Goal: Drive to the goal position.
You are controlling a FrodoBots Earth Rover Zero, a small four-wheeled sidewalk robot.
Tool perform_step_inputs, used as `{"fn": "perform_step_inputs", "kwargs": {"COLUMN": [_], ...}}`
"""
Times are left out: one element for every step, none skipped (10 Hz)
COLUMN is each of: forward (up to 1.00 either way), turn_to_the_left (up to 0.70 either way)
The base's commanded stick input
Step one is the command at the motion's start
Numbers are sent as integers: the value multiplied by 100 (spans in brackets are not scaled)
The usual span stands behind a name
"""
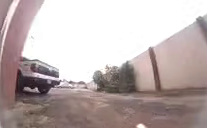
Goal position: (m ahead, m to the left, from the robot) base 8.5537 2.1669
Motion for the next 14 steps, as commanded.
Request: {"fn": "perform_step_inputs", "kwargs": {"forward": [100,100,100,100,100,100,100,100,100,100,100,100,100,100], "turn_to_the_left": [0,0,0,0,0,0,0,0,0,0,0,0,0,0]}}
